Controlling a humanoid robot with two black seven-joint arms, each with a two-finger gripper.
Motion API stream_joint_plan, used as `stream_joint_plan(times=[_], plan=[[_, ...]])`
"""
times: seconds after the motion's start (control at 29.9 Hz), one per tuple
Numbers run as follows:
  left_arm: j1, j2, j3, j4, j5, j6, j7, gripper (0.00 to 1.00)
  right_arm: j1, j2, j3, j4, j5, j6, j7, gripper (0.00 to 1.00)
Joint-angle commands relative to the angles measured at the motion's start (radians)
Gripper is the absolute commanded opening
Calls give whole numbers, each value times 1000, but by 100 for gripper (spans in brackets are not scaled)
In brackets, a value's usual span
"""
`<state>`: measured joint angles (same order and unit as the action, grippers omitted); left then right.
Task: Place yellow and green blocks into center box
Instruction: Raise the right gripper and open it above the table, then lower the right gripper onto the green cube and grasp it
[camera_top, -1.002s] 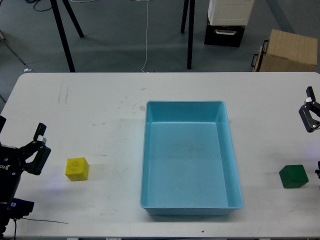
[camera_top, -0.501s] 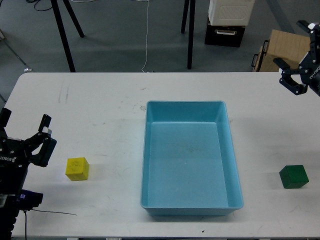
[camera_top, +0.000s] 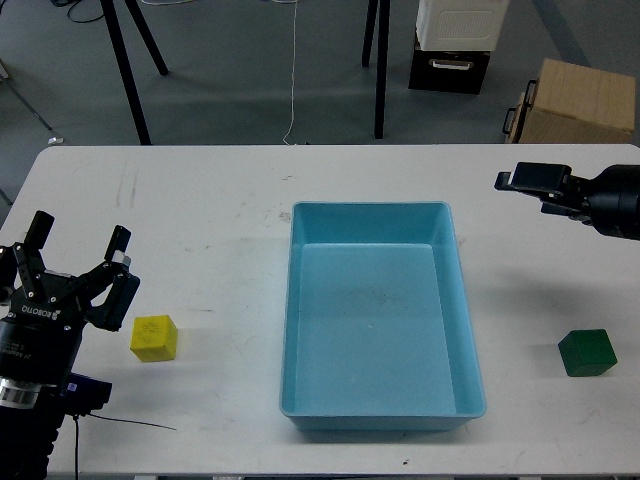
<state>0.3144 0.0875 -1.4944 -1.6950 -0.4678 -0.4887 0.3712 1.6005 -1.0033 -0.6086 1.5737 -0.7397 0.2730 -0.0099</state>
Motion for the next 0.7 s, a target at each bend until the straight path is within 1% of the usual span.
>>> stream_joint_plan(times=[0.0, 0.03, 0.2, 0.43, 0.67], plan=[[5, 0, 0, 0, 0, 0, 2, 100, -4, -1, -48, 0, -98, 106, -65, 100], [5, 0, 0, 0, 0, 0, 2, 100, -8, -3, -60, 0, -118, 114, -73, 100], [6, 0, 3, 0, 0, 0, 2, 100, -25, -5, -105, -6, -164, 115, -77, 100], [2, -2, 3, 20, 0, 0, 2, 100, -62, 2, -109, -17, -195, 115, -119, 100], [2, -2, 5, 24, 0, 0, 2, 100, -96, 48, -105, -17, -191, 114, -120, 100]])
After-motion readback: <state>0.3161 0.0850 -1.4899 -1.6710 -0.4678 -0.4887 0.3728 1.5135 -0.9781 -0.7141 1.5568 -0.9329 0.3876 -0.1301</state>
